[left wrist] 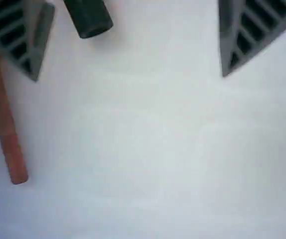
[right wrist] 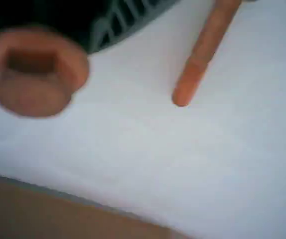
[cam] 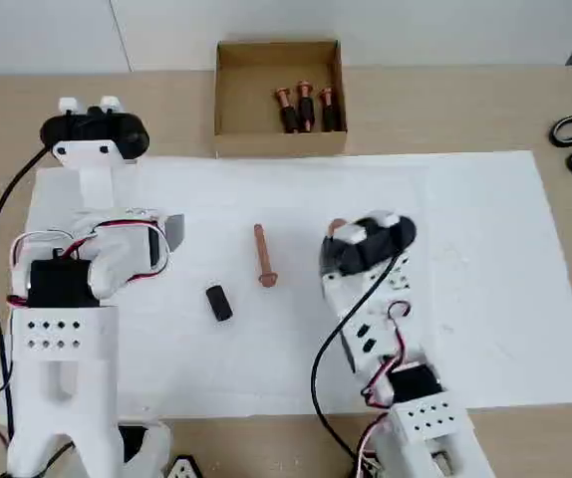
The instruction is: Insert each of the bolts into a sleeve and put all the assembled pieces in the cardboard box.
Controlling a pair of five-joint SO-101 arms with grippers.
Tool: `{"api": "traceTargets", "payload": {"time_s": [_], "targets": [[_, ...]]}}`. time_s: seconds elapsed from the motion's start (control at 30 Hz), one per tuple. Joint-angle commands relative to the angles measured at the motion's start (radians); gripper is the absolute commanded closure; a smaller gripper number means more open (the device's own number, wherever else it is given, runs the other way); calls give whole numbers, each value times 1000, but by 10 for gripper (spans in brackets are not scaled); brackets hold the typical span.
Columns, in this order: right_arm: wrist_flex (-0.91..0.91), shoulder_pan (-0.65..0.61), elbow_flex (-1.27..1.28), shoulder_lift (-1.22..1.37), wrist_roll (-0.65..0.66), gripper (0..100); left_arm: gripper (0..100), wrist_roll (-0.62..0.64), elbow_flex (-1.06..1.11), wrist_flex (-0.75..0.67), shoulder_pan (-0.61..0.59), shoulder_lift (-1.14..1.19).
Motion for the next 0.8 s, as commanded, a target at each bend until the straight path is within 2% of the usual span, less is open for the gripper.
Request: {"api": "traceTargets", "payload": {"time_s": [0.0,0.17,0.3,0.47,0.77], "targets": [[168,35,-241,-12,17,995,776,-5,4,2,-9,-9],[297,31,-434,-10,66,995,776,-5,56,-3,-14,-9],[297,33,-493,-10,121,995,776,-5,108,-34,-12,-8],[300,33,-601,8,118,995,776,-3,134,-61,-9,-9],[306,36,-991,298,118,995,776,-3,133,-61,-9,-9]]}}
